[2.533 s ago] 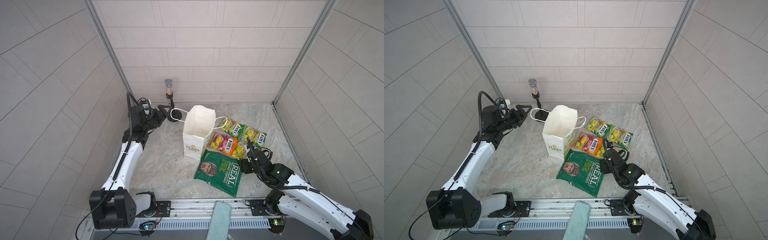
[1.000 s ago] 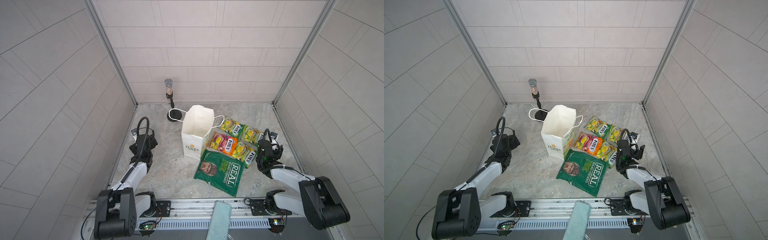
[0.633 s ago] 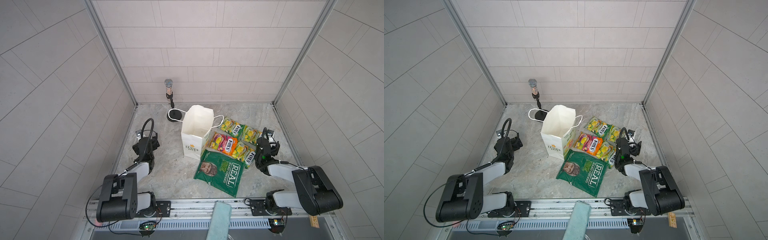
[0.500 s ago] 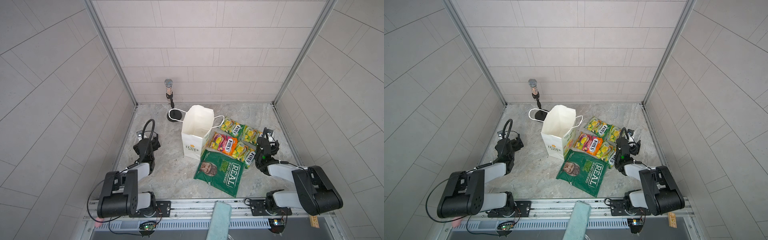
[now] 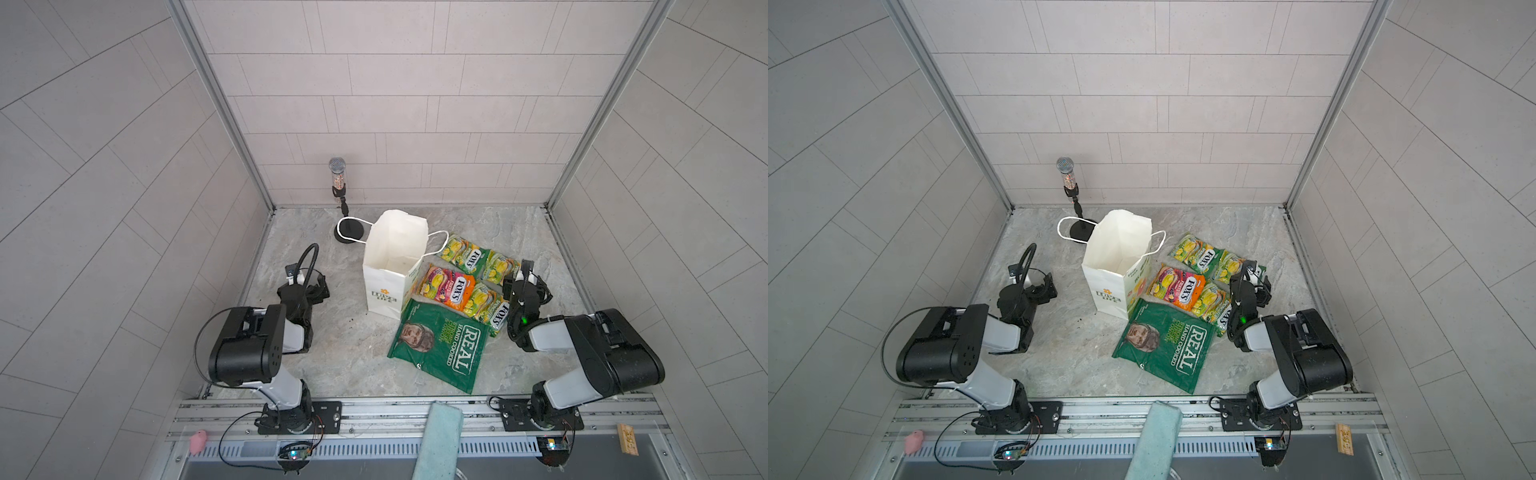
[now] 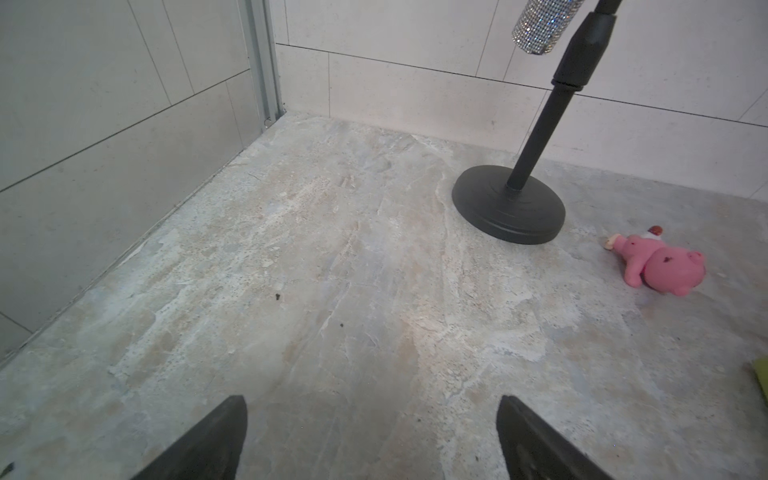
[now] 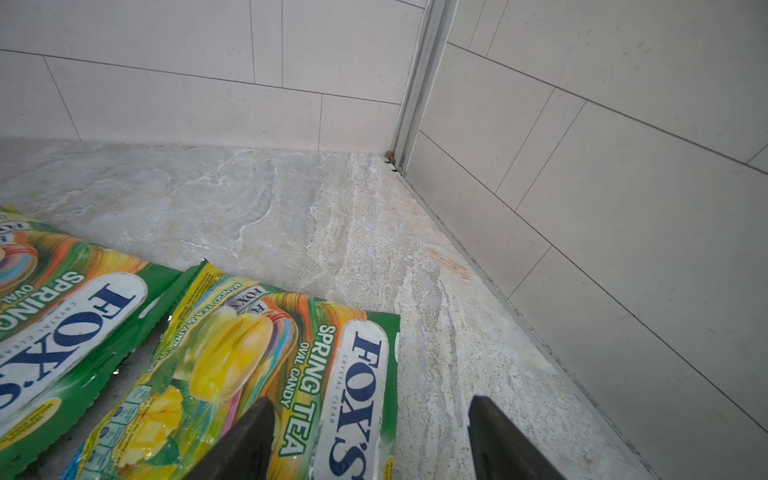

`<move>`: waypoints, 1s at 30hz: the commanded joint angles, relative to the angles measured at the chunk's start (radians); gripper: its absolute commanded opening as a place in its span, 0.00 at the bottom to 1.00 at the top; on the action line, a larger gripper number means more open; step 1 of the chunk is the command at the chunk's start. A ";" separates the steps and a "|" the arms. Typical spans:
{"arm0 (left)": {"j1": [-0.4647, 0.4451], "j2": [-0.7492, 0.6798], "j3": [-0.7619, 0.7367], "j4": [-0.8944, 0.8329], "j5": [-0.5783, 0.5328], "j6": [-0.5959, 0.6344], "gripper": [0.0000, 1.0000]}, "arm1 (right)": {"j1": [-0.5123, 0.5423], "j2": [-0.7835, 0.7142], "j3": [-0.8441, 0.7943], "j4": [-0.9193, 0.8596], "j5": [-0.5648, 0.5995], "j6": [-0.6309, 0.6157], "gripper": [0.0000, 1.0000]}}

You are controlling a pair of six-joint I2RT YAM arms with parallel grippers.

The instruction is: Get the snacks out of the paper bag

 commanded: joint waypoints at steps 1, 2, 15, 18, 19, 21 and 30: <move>0.002 0.000 -0.012 0.111 0.032 0.018 0.99 | -0.006 0.017 -0.006 0.083 -0.048 -0.032 0.75; 0.002 0.010 -0.010 0.125 0.032 0.017 0.99 | -0.007 0.020 -0.004 0.084 -0.059 -0.035 0.75; -0.081 -0.028 0.124 -0.169 -0.165 0.055 1.00 | -0.015 0.078 0.077 -0.031 -0.056 -0.020 0.99; -0.082 -0.026 0.124 -0.166 -0.157 0.058 1.00 | -0.016 0.077 0.078 -0.031 -0.058 -0.018 0.99; -0.082 -0.027 0.128 -0.173 -0.159 0.059 1.00 | -0.018 0.078 0.077 -0.028 -0.058 -0.020 0.99; -0.083 -0.028 0.122 -0.164 -0.150 0.062 1.00 | -0.016 0.077 0.077 -0.030 -0.058 -0.021 0.99; -0.083 -0.023 0.158 -0.229 -0.053 0.100 1.00 | -0.018 0.077 0.076 -0.029 -0.058 -0.022 0.99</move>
